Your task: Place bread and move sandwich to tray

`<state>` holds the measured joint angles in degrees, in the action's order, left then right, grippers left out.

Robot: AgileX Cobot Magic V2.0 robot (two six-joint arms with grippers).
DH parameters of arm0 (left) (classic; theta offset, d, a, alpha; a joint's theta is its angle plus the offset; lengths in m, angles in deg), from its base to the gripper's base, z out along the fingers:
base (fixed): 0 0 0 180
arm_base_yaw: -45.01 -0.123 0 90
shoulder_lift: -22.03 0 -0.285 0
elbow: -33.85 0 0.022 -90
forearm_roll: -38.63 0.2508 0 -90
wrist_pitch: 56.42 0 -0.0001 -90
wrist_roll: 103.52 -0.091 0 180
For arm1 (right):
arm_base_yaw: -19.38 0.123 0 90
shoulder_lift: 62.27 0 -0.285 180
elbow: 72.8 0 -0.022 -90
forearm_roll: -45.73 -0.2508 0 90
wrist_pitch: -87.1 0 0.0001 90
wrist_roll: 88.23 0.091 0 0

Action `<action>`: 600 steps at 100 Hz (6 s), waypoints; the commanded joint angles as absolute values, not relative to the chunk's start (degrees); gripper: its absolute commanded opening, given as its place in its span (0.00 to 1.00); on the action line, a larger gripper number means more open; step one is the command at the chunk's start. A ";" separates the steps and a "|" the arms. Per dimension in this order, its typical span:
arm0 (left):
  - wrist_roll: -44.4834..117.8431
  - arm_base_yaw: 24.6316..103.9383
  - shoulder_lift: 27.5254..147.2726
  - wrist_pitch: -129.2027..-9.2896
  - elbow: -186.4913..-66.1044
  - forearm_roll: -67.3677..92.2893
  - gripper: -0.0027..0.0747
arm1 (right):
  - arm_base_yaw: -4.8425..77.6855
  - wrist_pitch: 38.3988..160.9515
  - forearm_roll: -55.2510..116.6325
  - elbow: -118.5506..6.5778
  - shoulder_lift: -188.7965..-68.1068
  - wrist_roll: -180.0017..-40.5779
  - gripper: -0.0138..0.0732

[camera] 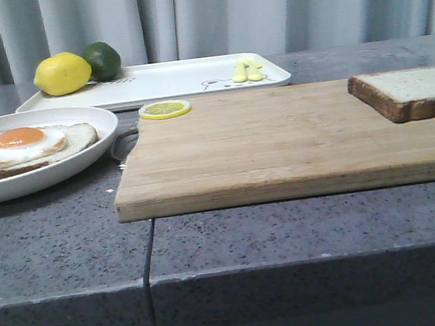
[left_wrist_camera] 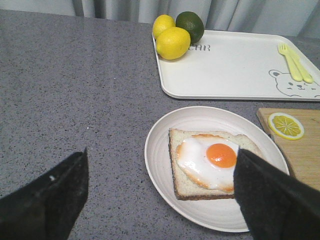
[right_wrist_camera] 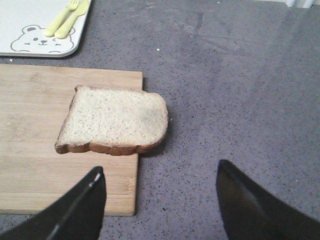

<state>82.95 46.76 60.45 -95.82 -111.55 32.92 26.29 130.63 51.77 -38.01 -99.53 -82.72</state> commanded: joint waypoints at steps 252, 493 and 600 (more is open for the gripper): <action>82.89 46.65 61.08 -92.04 -113.63 32.15 0.75 | -4.70 126.30 -34.66 -39.68 -151.97 -149.68 0.71; 82.89 46.65 61.08 -92.04 -113.63 32.15 0.75 | 26.90 117.52 -59.07 -39.83 -136.86 -143.42 0.03; 82.89 46.65 61.08 -92.04 -113.63 32.15 0.75 | 62.77 94.60 -62.09 -71.05 -168.83 -129.38 0.03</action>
